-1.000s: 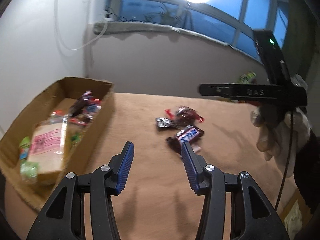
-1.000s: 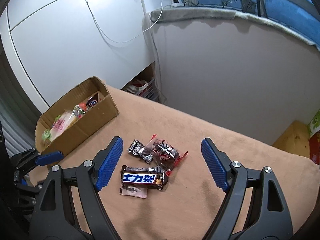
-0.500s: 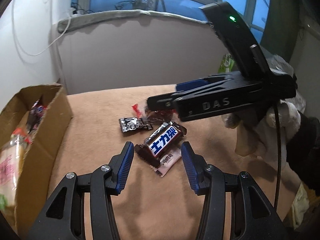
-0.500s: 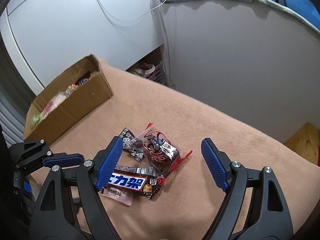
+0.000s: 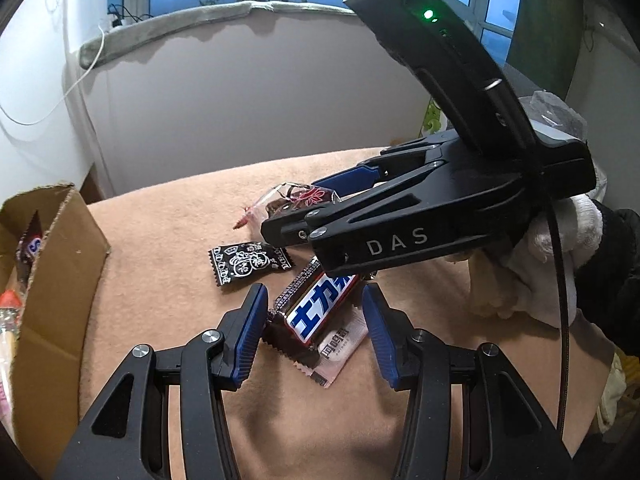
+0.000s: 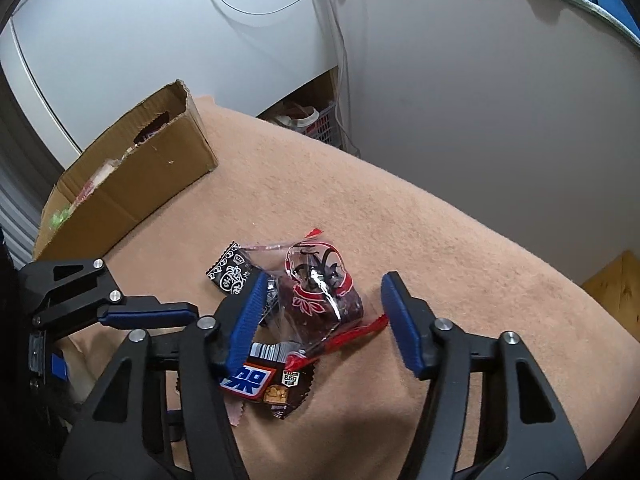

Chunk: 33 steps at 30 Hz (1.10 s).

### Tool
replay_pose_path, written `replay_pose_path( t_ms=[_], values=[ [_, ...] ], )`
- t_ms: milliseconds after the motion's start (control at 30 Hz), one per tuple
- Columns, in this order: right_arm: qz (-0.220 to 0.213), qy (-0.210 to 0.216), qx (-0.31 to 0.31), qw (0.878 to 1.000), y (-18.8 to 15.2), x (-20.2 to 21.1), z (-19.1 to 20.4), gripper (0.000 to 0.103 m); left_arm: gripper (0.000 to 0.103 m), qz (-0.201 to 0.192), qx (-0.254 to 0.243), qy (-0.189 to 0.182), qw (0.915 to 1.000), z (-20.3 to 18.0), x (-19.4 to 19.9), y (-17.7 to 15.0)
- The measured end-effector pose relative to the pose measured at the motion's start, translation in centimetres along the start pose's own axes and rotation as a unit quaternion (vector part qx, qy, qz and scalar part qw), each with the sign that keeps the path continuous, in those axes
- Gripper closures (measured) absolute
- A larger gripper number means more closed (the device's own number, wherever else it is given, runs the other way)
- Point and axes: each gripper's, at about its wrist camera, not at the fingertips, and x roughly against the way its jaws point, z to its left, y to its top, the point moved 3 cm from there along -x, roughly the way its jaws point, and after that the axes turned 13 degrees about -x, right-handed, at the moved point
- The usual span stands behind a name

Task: Organize snacks
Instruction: 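Grasp the red-wrapped candy bag with the right gripper while the left grasps the Snickers bar, then carry the red candy bag and Snickers bar into the box and open both grippers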

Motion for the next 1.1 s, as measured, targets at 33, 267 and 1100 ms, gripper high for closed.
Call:
replay_pose_path(
  t_ms=[33, 267, 1100],
  values=[
    [0.000, -0.001, 0.001, 1.000, 0.0, 0.0, 0.0, 0.051, 0.055, 0.003, -0.001, -0.004, 1.0000, 0.0, -0.2, 0.0],
    [0.002, 0.001, 0.000, 1.000, 0.3, -0.5, 0.2, 0.065, 0.068, 0.031, -0.019, -0.005, 0.9993, -0.3, -1.9, 0.5],
    [-0.048, 0.009, -0.042, 0.998, -0.5, 4.5, -0.5, 0.069, 0.074, -0.014, 0.034, 0.018, 0.9992, 0.9, 2.7, -1.7]
  ],
)
